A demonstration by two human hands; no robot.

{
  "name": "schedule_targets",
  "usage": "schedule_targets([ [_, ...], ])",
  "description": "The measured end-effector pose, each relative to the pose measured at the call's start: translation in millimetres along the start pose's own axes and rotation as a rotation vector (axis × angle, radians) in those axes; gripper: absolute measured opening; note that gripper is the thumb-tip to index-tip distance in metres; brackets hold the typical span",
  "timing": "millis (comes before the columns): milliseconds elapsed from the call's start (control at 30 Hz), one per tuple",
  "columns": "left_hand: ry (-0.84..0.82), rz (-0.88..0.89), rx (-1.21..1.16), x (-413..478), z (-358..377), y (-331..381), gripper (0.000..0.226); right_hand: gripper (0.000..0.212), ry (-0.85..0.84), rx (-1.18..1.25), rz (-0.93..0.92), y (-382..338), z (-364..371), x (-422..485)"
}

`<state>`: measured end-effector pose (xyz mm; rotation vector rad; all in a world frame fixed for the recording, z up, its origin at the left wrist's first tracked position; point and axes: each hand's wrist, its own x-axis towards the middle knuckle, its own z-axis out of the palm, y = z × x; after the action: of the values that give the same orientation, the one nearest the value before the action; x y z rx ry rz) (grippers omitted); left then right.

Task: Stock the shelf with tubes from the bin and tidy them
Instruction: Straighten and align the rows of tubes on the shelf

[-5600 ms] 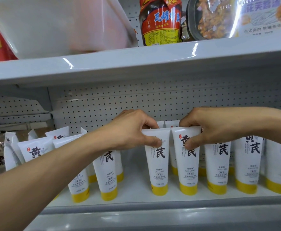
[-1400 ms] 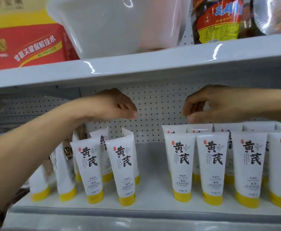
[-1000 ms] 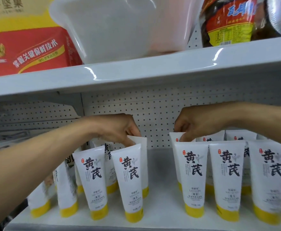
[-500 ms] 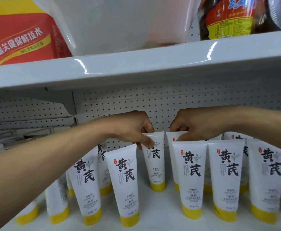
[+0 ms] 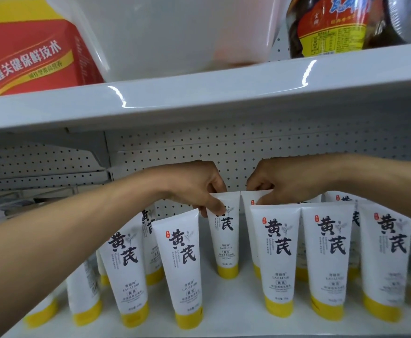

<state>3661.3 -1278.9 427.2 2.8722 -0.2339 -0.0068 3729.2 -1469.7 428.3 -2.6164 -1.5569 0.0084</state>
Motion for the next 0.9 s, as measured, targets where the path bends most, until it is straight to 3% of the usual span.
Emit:
schedule_targets([
  [267, 0.019, -0.002, 0.045, -5, -7, -1, 0.026, 0.018, 0.017, 0.067, 0.007, 3, -3, -2],
  [433, 0.22, 0.003, 0.055, -37, -13, 5, 0.035, 0.024, 0.206, 0.086, -0.024, 0, -6, -17],
  [533, 0.279, -0.023, 0.057, -68, -7, 13, 0.057, 0.017, 0.264, 0.14, -0.083, -10, -4, -32],
  [667, 0.158, -0.154, 0.371, -94, 3, 20, 0.08, 0.041, 0.167, 0.112, -0.08, -24, 0, -47],
  [767, 0.13, -0.203, 0.563, -96, 11, 26, 0.059, 0.035, 0.105, 0.07, -0.017, -26, 6, -53],
  [900, 0.146, -0.226, 0.448, -92, 15, 29, 0.028, 0.026, 0.06, 0.031, 0.033, -24, 18, -52],
])
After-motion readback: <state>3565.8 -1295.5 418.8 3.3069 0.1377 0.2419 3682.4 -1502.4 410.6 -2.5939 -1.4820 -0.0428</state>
